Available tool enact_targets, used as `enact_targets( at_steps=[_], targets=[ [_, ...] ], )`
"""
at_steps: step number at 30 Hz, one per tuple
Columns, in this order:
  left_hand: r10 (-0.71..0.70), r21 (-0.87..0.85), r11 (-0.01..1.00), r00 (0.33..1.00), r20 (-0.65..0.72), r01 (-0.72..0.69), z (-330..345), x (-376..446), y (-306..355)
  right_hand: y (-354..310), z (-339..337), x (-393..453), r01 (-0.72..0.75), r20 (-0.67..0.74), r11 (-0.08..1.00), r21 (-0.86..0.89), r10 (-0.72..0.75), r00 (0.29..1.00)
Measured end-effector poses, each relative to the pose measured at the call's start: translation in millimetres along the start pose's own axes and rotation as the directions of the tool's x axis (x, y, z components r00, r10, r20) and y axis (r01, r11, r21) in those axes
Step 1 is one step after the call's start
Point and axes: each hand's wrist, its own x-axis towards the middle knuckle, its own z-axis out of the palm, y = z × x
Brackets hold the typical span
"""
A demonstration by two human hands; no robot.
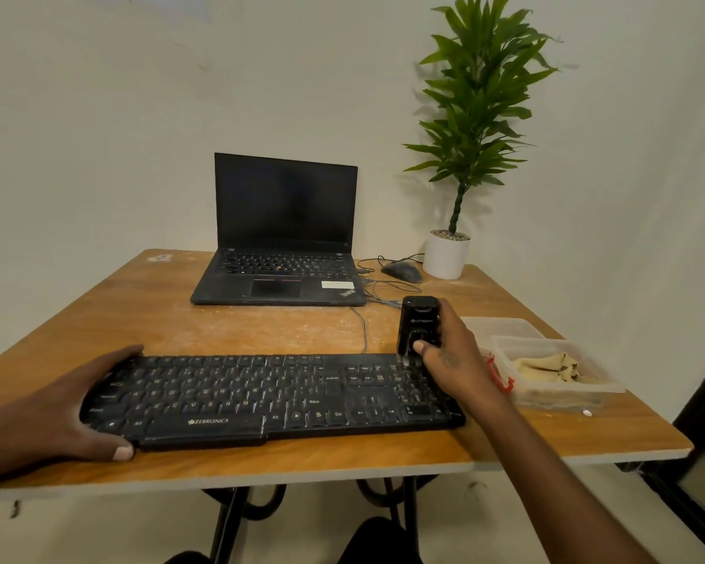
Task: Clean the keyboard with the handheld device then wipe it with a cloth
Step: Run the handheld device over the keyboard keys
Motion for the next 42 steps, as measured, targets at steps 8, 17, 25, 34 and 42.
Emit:
enact_targets(
  at_steps=[8, 17, 25, 34, 42],
  targets=[
    [0.027, -0.012, 1.0, 0.999, -0.022, -0.027, 1, 1, -7, -7, -5, -42, 0.019, 0.04, 0.998, 0.054, -0.021, 0.999],
    [0.012, -0.009, 1.0, 1.0, -0.014, -0.012, 1, 2, -6, -10, -1, -28, 0.035, 0.053, 0.998, 0.046, -0.038, 0.998],
    [0.029, 0.006, 1.0, 0.999, -0.024, -0.029, 3, -2, -5, -19, 13, -14, 0.027, 0.057, 0.999, 0.04, -0.029, 0.998],
    [0.037, 0.025, 0.999, 0.999, -0.03, -0.036, 3, -1, -3, -17, -11, -68, -0.008, 0.103, 0.994, 0.109, -0.003, 0.995],
    [-0.003, 0.019, 1.0, 1.0, -0.005, 0.003, 3, -3, -2, -16, 13, -5, 0.033, 0.054, 0.999, 0.02, -0.034, 0.998]
  ],
)
